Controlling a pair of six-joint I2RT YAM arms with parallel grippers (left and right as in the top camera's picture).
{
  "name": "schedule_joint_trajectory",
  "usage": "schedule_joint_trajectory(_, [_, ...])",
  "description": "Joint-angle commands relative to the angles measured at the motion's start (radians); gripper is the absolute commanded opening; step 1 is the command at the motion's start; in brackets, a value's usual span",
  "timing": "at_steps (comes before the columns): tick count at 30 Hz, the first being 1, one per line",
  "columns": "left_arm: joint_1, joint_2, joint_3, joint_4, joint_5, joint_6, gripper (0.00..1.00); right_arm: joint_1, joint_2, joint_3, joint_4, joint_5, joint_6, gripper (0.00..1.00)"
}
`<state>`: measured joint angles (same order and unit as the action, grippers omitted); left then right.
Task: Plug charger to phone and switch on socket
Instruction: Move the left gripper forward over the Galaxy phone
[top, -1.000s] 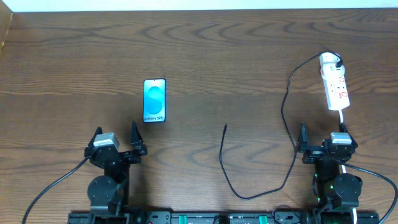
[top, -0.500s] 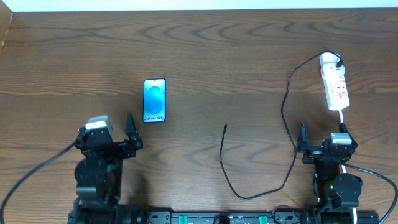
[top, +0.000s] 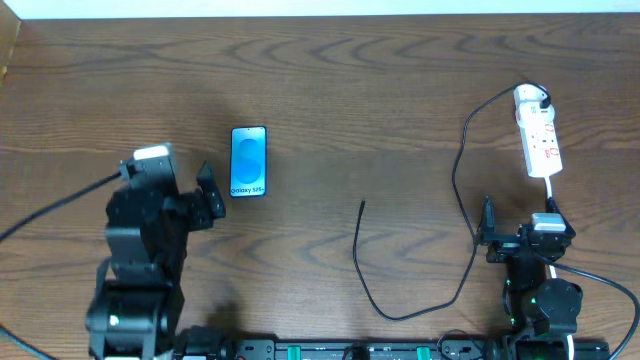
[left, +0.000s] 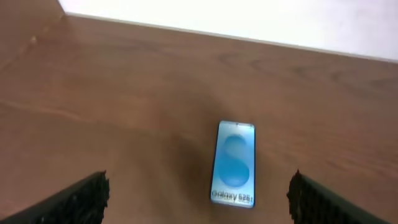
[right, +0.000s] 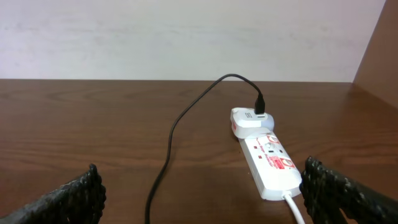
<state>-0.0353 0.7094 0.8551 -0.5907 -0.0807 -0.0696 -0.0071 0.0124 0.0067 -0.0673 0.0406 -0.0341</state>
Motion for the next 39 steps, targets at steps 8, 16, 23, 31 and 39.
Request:
schedule_joint_trajectory(8, [-0.003, 0.244, 0.267, -0.229, -0.009, 0.012, 0.92, 0.007, -0.008, -0.001, -0.004, 0.002, -0.008, 0.99])
schedule_joint_trajectory(16, [-0.003, 0.451, 0.447, -0.4, -0.008, -0.024, 0.92, 0.007, -0.008, -0.001, -0.004, 0.002, -0.008, 0.99])
schedule_joint_trajectory(23, [-0.003, 0.602, 0.541, -0.513, -0.005, -0.07, 0.92, 0.007, -0.008, -0.001, -0.004, 0.002, -0.008, 0.99])
schedule_joint_trajectory(31, [-0.003, 0.672, 0.542, -0.535, -0.005, -0.07, 0.92, 0.007, -0.008, -0.001, -0.004, 0.002, -0.008, 0.99])
schedule_joint_trajectory(39, [-0.003, 0.674, 0.542, -0.526, -0.005, -0.071, 0.92, 0.007, -0.008, -0.001, -0.004, 0.002, -0.008, 0.99])
